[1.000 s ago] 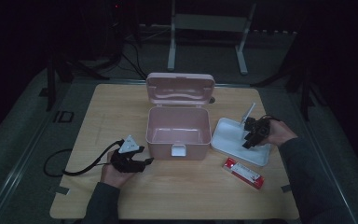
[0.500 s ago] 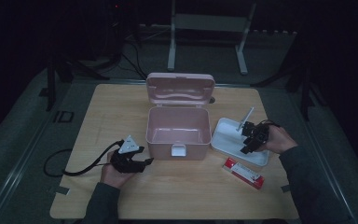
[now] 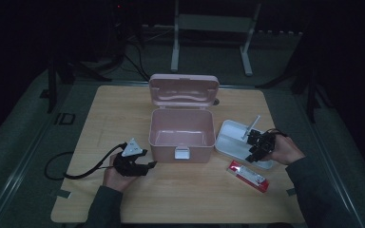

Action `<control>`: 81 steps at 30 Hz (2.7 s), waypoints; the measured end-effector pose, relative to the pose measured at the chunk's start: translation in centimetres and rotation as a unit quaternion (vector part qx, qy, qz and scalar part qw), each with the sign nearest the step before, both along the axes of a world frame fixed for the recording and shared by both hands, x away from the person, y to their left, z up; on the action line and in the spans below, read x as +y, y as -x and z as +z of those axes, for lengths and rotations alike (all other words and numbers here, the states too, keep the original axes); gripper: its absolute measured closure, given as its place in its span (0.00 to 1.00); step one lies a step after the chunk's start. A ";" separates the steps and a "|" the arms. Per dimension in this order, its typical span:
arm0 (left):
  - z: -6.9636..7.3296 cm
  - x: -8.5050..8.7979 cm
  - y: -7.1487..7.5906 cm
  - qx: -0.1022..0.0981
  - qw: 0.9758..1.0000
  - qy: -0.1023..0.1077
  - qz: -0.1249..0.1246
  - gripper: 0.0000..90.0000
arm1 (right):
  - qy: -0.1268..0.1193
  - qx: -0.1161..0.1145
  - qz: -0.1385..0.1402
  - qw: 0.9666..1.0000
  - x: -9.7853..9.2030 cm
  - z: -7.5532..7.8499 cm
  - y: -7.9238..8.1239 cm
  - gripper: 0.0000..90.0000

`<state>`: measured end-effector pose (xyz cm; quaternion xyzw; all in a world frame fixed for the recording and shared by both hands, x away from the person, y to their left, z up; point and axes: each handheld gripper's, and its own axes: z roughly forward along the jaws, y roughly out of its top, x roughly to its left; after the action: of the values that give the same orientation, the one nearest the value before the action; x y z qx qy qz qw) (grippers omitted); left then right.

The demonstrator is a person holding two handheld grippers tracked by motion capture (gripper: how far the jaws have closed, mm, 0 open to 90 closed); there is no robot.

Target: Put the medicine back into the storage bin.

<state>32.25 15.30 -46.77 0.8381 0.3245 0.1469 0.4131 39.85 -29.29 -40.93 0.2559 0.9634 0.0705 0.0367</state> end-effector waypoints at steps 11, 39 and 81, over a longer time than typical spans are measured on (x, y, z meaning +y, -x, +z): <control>-0.1 0.2 -0.1 0.001 1.000 0.002 0.004 0.42 | -0.008 -0.001 -0.005 1.000 -0.4 -0.4 1.3 0.59; -0.2 0.1 -0.1 0.005 1.000 0.001 0.003 0.42 | -0.001 0.041 -0.014 0.999 0.4 -2.4 4.1 0.52; -0.3 0.1 -0.2 0.006 1.000 0.001 0.001 0.42 | 0.044 0.060 0.002 0.997 2.1 -4.5 3.2 0.57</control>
<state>32.40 15.39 -47.07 0.8382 0.3284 0.1417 0.4117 36.61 -27.15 -45.39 0.2560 0.9666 0.0123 -0.0100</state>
